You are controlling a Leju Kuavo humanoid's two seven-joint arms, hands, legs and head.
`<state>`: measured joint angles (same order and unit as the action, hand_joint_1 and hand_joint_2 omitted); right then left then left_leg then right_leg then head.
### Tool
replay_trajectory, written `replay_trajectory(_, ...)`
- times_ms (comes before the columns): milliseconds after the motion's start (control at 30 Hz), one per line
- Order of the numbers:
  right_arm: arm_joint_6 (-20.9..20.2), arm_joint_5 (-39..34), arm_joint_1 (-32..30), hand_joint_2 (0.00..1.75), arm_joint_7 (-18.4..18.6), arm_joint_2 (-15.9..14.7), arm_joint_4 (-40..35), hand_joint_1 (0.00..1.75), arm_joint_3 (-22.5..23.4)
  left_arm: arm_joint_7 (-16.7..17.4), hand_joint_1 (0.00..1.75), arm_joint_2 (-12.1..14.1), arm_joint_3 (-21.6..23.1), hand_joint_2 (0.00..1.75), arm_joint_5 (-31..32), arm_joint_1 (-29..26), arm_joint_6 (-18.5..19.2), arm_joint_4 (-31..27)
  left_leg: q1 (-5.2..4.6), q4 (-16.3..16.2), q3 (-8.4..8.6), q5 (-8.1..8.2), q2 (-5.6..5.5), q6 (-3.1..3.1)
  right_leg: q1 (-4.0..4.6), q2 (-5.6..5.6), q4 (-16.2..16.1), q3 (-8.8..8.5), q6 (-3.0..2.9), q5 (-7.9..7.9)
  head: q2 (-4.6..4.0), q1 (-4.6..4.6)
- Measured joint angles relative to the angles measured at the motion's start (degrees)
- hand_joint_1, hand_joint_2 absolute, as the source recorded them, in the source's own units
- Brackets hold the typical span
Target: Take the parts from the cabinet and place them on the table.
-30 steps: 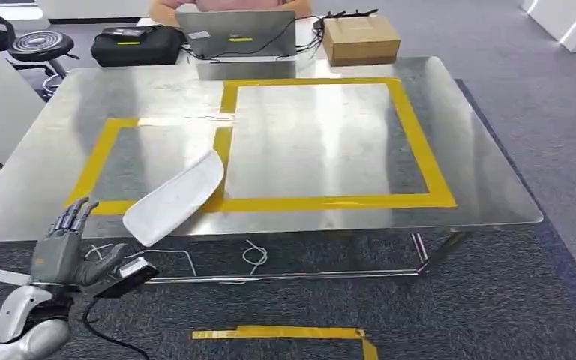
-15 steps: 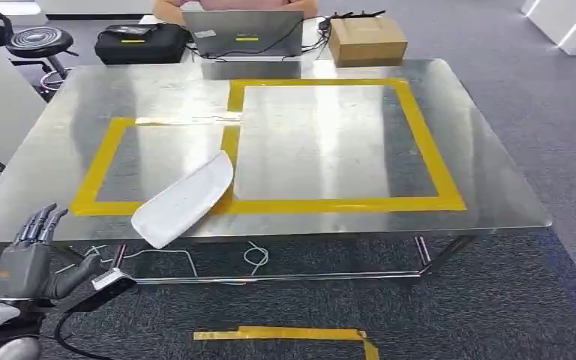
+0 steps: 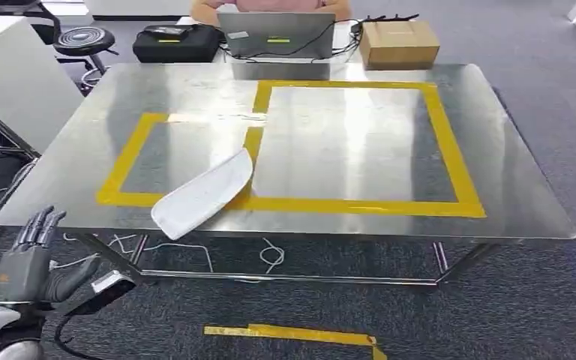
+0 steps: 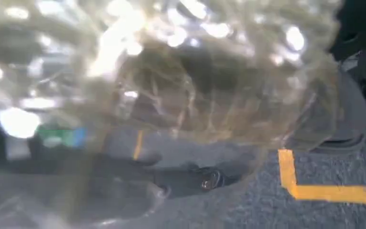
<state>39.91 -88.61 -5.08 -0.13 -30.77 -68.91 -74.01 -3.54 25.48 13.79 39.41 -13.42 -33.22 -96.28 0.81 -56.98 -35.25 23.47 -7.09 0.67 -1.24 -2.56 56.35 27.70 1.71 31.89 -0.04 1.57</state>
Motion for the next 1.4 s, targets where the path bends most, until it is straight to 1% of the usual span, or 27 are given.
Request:
replay_trajectory(33,0.00,0.00,-0.01,0.00,0.31,0.00,-0.02,0.00,-0.02,0.07,0.00,-0.02,0.00,0.00,0.00,-0.18,0.13,0.00,0.10,-0.02,-0.23,-0.18,-0.56,0.32,-0.33,0.74,-0.28,0.01,-0.54,-0.35,0.00,0.00)
replay_trajectory(67,0.00,-0.02,0.10,0.00,0.33,-0.07,-0.09,0.00,-0.02,0.17,0.00,-0.07,0.00,0.00,0.00,-0.43,0.20,0.00,0.05,-0.66,-0.36,0.50,1.50,0.34,-0.40,1.52,-0.37,-0.10,-0.88,-0.57,0.00,0.04)
replay_trajectory(100,0.00,-0.02,0.01,0.00,0.31,-0.11,-0.17,0.00,-0.02,0.26,0.00,0.02,-0.02,0.00,0.00,-0.31,0.30,-0.02,-0.19,-2.82,-1.26,2.61,4.25,0.53,-0.32,1.96,-0.37,-0.45,-1.15,-0.65,0.00,0.61)
replay_trajectory(133,0.00,-0.02,-0.02,0.00,0.31,-0.11,-0.20,0.00,-0.13,0.42,0.00,-0.04,0.00,0.00,0.00,-0.15,0.35,-0.02,-0.14,-6.75,-2.79,5.28,5.59,0.77,-0.19,2.53,-0.32,-0.44,-1.34,-0.75,0.00,0.66)
replay_trajectory(167,-0.04,-0.02,-0.13,0.00,0.31,-0.11,-0.24,0.00,-0.17,0.50,0.00,-0.15,0.02,0.00,0.02,-0.12,0.35,-0.02,-0.06,-11.47,-4.62,7.71,6.29,0.95,-0.05,3.03,-0.30,-0.33,-1.36,-0.76,0.00,0.63)
replay_trajectory(200,-0.07,-0.02,-0.29,0.00,0.31,-0.11,-0.28,0.00,-0.15,0.55,0.00,-0.28,0.04,0.00,0.00,-0.22,0.37,-0.02,0.00,-16.10,-6.32,9.52,6.58,1.07,0.01,3.65,-0.26,-0.26,-1.37,-0.76,0.00,0.68)
replay_trajectory(233,-0.13,-0.02,-0.38,0.00,0.31,-0.11,-0.31,0.00,-0.15,0.65,0.00,-0.37,0.07,0.00,0.00,-0.31,0.39,-0.02,0.03,-18.02,-6.89,9.87,6.63,1.10,0.06,4.06,-0.24,-0.24,-1.37,-0.76,0.00,0.66)
replay_trajectory(267,-0.15,-0.02,-0.38,0.00,0.31,-0.11,-0.33,0.00,-0.15,0.66,0.00,-0.39,0.07,0.00,0.00,-0.34,0.41,-0.02,0.04,-17.41,-6.18,8.89,6.63,1.04,0.09,4.40,-0.23,-0.26,-1.35,-0.73,0.00,0.63)
replay_trajectory(300,-0.20,-0.02,-0.34,0.00,0.31,-0.11,-0.33,0.00,-0.15,0.66,0.00,-0.44,0.07,0.00,0.00,-0.33,0.44,-0.02,0.03,-14.27,-4.46,6.80,6.64,0.88,0.11,4.65,-0.23,-0.34,-1.31,-0.66,0.00,0.68)
replay_trajectory(333,-0.24,-0.02,-0.33,0.00,0.31,-0.11,-0.35,0.00,-0.15,0.66,0.00,-0.44,0.04,0.00,0.00,-0.33,0.44,-0.02,0.00,-9.63,-1.87,4.35,6.65,0.61,0.11,4.80,-0.23,-0.54,-1.18,-0.54,0.00,0.66)
replay_trajectory(367,-0.37,-0.02,-0.33,0.00,0.33,-0.11,-0.44,0.00,-0.13,0.66,0.00,-0.44,0.02,0.00,0.00,-0.32,0.48,-0.02,-0.03,-4.51,0.96,2.10,6.75,0.24,0.11,4.87,-0.24,-0.81,-0.90,-0.34,0.00,0.68)
replay_trajectory(400,-0.42,-0.02,-0.38,0.00,0.31,-0.11,-0.48,0.00,-0.13,0.66,0.00,-0.44,0.02,0.00,0.00,-0.23,0.59,-0.02,-0.18,-2.27,2.28,2.81,7.09,-0.10,0.15,4.97,-0.30,-0.86,-0.68,-0.19,0.00,0.61)
replay_trajectory(433,-0.48,-0.02,-0.27,0.00,0.31,-0.11,-0.52,0.00,-0.13,0.74,0.00,-0.46,0.02,0.00,0.00,-0.22,0.83,-0.02,-0.45,-1.15,2.70,3.12,7.10,-0.38,0.52,4.98,-0.04,-0.09,-0.30,0.00,0.00,0.65)
replay_trajectory(467,-0.57,-0.02,-0.31,0.00,0.26,-0.11,-0.55,0.00,-0.07,0.76,0.00,-0.44,0.02,0.00,-0.02,-0.10,1.22,-0.04,-0.28,-0.72,2.58,3.25,7.14,-0.32,0.62,5.06,0.20,-0.21,-0.26,0.07,0.00,0.59)
replay_trajectory(500,-0.70,-0.02,-0.38,0.00,0.22,-0.13,-0.57,0.00,-0.07,0.92,0.00,-0.50,0.04,0.00,-0.26,-0.18,1.66,-0.04,-0.21,-0.64,2.47,3.23,7.09,0.15,0.67,5.00,0.15,-0.05,-0.75,-0.01,0.00,0.48)
replay_trajectory(533,-1.09,-0.02,-0.39,0.00,0.22,-0.15,-0.57,0.00,-0.07,1.01,0.00,-0.52,0.13,0.00,-0.43,-0.19,2.49,-0.04,-0.30,-0.64,2.45,3.23,7.07,0.11,0.59,5.09,0.03,0.32,-0.72,-0.01,0.00,0.42)
replay_trajectory(600,-1.53,-0.02,-0.40,0.00,0.22,-0.15,-0.57,0.00,-0.04,1.01,0.00,-0.50,0.39,0.00,-1.44,-0.01,4.36,-0.02,-0.43,-0.65,2.51,3.42,7.06,-0.18,0.50,5.08,-0.40,0.13,-0.65,-0.05,0.00,0.42)
replay_trajectory(667,-1.81,-0.02,-0.40,0.00,0.22,-0.15,-0.57,0.00,-0.04,1.01,0.00,-0.50,0.63,0.00,-1.75,0.39,5.40,-0.02,-0.47,-0.67,2.49,3.52,7.09,-0.37,0.48,4.99,-0.69,0.06,-0.35,-0.25,0.00,0.42)
replay_trajectory(733,-2.03,-0.02,-0.46,0.00,0.22,-0.15,-0.57,0.00,-0.02,1.01,0.00,-0.46,0.85,0.00,-2.05,0.59,5.46,-0.02,-0.53,-0.70,2.48,3.53,7.12,-0.52,0.42,4.92,-0.86,0.04,-0.04,-0.44,0.00,0.42)
replay_trajectory(800,-2.08,-0.02,-0.52,0.00,0.22,-0.15,-0.57,0.00,-0.02,1.01,0.00,-0.44,1.14,0.00,-2.05,0.74,5.46,-0.02,-0.62,-0.71,2.48,3.50,7.13,-0.68,0.33,4.91,-0.91,0.04,0.12,-0.52,0.00,0.42)
replay_trajectory(933,-2.16,-0.02,-0.55,0.00,0.22,-0.15,-0.57,0.00,-0.02,1.01,0.00,-0.44,1.44,0.00,-2.05,0.79,5.44,-0.02,-0.68,-0.74,2.49,3.47,7.13,-0.73,0.25,4.92,-0.93,0.05,0.54,-0.57,0.00,0.44)
replay_trajectory(1133,-2.45,-0.02,-0.54,0.00,0.22,-0.15,-0.57,0.00,-0.02,1.33,0.00,-0.13,1.75,0.00,-1.51,0.84,6.64,-0.02,-0.63,-0.74,2.54,3.43,7.13,-0.77,0.35,4.92,-0.90,0.06,0.55,-0.56,0.00,0.46)
replay_trajectory(1267,-3.28,-0.02,-0.53,0.00,0.22,-0.15,-0.55,0.00,0.02,1.62,0.00,0.33,2.25,0.00,0.17,0.88,6.82,-0.02,-0.57,-0.73,2.55,3.42,7.13,-0.76,0.43,4.93,-0.87,0.06,0.54,-0.55,0.00,0.44)
replay_trajectory(1400,-4.26,-0.02,-0.48,0.00,0.22,-0.15,-0.39,0.00,0.02,1.85,0.00,0.52,2.91,0.00,1.09,1.39,7.82,-0.02,-0.55,-0.73,2.55,3.42,7.13,-0.76,0.45,4.93,-0.86,0.06,0.51,-0.51,0.00,0.44)
